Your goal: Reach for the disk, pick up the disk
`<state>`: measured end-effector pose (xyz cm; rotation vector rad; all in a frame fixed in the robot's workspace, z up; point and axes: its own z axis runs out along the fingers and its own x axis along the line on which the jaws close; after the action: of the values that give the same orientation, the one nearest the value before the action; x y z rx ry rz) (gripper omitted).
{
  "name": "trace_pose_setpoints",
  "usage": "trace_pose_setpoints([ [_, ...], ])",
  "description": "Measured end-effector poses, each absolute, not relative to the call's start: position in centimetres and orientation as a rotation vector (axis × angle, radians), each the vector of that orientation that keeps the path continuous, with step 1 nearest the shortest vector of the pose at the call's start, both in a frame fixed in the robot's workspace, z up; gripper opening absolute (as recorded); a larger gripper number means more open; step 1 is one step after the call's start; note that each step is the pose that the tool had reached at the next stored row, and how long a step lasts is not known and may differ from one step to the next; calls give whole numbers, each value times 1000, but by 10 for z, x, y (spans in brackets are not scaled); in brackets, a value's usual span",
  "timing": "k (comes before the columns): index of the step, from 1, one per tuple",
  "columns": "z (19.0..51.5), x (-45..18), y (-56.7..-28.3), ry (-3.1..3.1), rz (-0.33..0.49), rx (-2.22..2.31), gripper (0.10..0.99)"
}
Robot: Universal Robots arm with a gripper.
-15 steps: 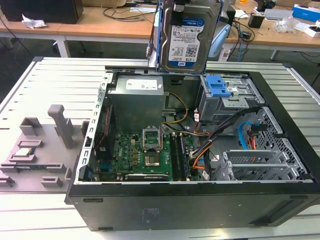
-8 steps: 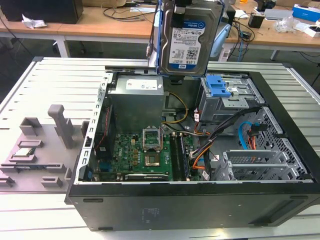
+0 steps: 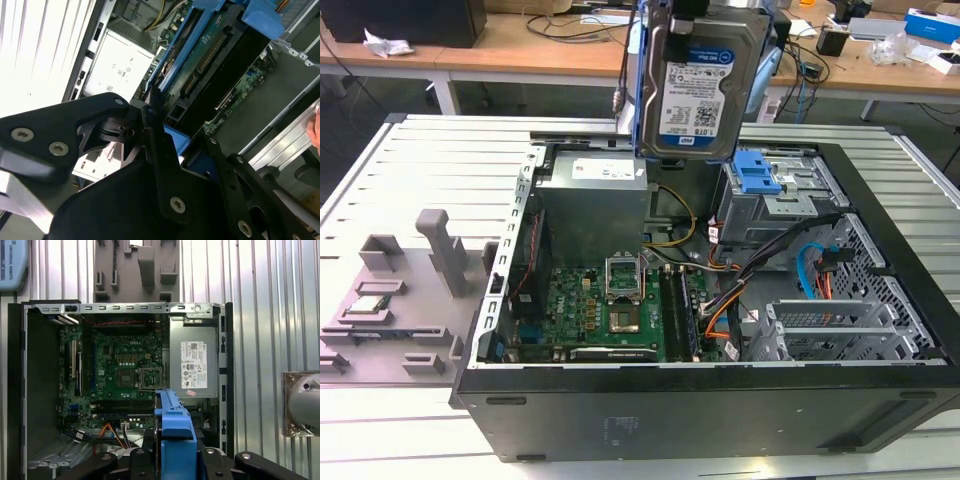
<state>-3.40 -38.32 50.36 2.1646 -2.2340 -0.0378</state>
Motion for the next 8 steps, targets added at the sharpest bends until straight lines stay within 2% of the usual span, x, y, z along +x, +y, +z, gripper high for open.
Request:
trace_pose_setpoints([
  [8, 503, -34, -406, -2234, -38, 2164, 369],
])
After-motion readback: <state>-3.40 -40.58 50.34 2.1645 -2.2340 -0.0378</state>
